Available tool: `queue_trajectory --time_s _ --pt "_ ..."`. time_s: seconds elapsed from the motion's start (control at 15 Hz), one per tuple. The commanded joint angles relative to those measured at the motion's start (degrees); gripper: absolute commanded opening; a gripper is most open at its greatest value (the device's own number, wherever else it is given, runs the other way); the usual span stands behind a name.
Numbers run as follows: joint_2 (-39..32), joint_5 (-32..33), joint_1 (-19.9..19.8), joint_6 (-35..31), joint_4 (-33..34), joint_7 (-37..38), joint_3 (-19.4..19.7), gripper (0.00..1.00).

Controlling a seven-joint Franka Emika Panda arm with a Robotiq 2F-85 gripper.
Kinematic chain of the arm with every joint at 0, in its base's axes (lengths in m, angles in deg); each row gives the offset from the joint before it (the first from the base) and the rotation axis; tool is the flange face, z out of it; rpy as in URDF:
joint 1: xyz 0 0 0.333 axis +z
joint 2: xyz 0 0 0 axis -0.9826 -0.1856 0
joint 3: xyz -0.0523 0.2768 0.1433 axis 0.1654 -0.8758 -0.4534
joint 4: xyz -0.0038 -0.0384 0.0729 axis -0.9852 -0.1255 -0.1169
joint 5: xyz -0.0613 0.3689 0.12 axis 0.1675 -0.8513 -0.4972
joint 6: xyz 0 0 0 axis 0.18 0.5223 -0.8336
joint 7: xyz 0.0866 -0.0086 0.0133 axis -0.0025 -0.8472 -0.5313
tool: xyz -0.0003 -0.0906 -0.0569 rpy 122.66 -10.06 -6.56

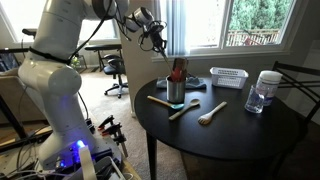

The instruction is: Put the wooden spoon on the table

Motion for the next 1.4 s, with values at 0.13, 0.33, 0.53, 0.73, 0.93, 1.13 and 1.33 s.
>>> queue_trajectory --time_s 0.13,0.33,0.53,0.73,0.93,1.13,1.33 --pt "4.68 -5.86 -0.13 0.59 1.66 1.39 -0.08 0.06" --pt "5.30 -6.29 -0.15 0.64 2.98 2.15 -0.13 0.06" --pt "5.37 -6.01 -0.07 1.14 4.67 2.91 0.08 0.06" --pt "6.07 -6.26 -0.28 0.86 5.80 3.43 0.06 0.06" --pt "7.09 -5.93 -0.16 0.78 7.39 3.59 0.08 0.06" --pt "9.07 -6.27 -0.48 -0.10 7.61 4.80 0.12 0.06" --pt "11.57 -7.24 -1.38 -1.06 5.92 8.04 0.50 0.06"
